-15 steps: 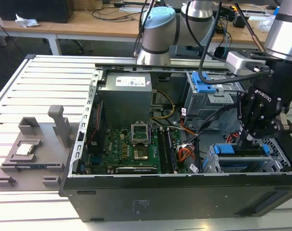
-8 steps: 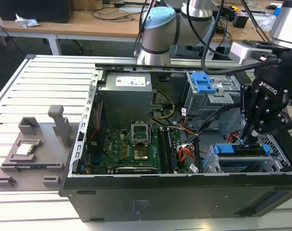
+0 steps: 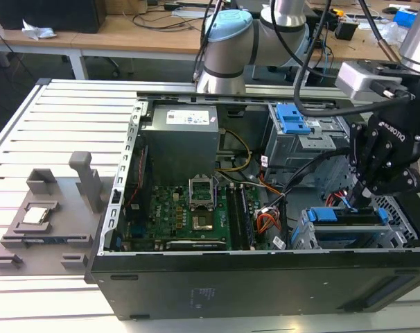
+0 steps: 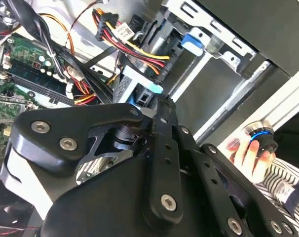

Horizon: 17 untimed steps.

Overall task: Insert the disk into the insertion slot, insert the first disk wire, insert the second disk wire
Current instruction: 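Insert the second disk wire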

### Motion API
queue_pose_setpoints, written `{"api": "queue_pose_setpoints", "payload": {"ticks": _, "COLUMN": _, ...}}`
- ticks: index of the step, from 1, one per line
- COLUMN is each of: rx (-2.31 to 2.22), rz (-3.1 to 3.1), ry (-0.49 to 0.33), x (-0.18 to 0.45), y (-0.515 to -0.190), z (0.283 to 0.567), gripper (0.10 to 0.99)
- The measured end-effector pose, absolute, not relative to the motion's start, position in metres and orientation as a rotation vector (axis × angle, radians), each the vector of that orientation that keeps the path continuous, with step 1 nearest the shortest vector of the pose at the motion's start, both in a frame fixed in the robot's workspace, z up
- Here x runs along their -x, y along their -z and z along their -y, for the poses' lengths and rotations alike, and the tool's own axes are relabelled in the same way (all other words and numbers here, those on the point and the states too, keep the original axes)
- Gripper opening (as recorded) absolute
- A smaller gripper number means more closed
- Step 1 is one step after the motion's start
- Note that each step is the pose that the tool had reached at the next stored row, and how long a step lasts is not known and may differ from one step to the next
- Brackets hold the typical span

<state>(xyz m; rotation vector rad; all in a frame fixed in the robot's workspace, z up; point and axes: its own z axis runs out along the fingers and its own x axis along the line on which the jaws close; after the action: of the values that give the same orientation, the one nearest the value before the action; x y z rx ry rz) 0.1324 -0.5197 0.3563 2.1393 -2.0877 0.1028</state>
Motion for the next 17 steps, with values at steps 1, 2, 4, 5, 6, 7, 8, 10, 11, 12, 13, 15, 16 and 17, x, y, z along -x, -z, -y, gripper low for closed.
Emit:
{"api": "queue_pose_setpoints", "payload": {"ticks": 1, "rx": -2.142, "rz": 2.09, "ry": -0.098, "x": -0.132, "y": -0.356, "z": 0.523, "gripper": 0.106}}
{"api": "queue_pose_setpoints", "payload": {"ticks": 2, "rx": -2.148, "rz": 2.095, "ry": -0.087, "x": -0.132, "y": -0.356, "z": 0.531, "gripper": 0.106}}
{"api": "queue_pose_setpoints", "payload": {"ticks": 4, "rx": -2.161, "rz": 2.107, "ry": -0.063, "x": -0.132, "y": -0.356, "z": 0.538, "gripper": 0.106}}
{"api": "queue_pose_setpoints", "payload": {"ticks": 5, "rx": -2.17, "rz": 2.114, "ry": -0.046, "x": -0.132, "y": -0.355, "z": 0.541, "gripper": 0.106}}
{"api": "queue_pose_setpoints", "payload": {"ticks": 6, "rx": -2.178, "rz": 2.121, "ry": -0.031, "x": -0.132, "y": -0.355, "z": 0.543, "gripper": 0.106}}
{"api": "queue_pose_setpoints", "payload": {"ticks": 7, "rx": -2.189, "rz": 2.131, "ry": -0.01, "x": -0.132, "y": -0.355, "z": 0.546, "gripper": 0.106}}
{"api": "queue_pose_setpoints", "payload": {"ticks": 8, "rx": -2.199, "rz": 2.14, "ry": 0.011, "x": -0.132, "y": -0.355, "z": 0.548, "gripper": 0.106}}
{"api": "queue_pose_setpoints", "payload": {"ticks": 10, "rx": -2.219, "rz": 2.157, "ry": 0.05, "x": -0.132, "y": -0.355, "z": 0.549, "gripper": 0.106}}
{"api": "queue_pose_setpoints", "payload": {"ticks": 11, "rx": -2.238, "rz": 2.173, "ry": 0.089, "x": -0.132, "y": -0.355, "z": 0.55, "gripper": 0.106}}
{"api": "queue_pose_setpoints", "payload": {"ticks": 12, "rx": -2.246, "rz": 2.18, "ry": 0.108, "x": -0.132, "y": -0.356, "z": 0.55, "gripper": 0.106}}
{"api": "queue_pose_setpoints", "payload": {"ticks": 13, "rx": -2.25, "rz": 2.184, "ry": 0.117, "x": -0.132, "y": -0.356, "z": 0.55, "gripper": 0.106}}
{"api": "queue_pose_setpoints", "payload": {"ticks": 15, "rx": -2.251, "rz": 2.184, "ry": 0.117, "x": -0.132, "y": -0.361, "z": 0.55, "gripper": 0.106}}
{"api": "queue_pose_setpoints", "payload": {"ticks": 16, "rx": -2.251, "rz": 2.184, "ry": 0.118, "x": -0.132, "y": -0.364, "z": 0.55, "gripper": 0.106}}
{"api": "queue_pose_setpoints", "payload": {"ticks": 17, "rx": -2.251, "rz": 2.184, "ry": 0.118, "x": -0.132, "y": -0.365, "z": 0.55, "gripper": 0.106}}
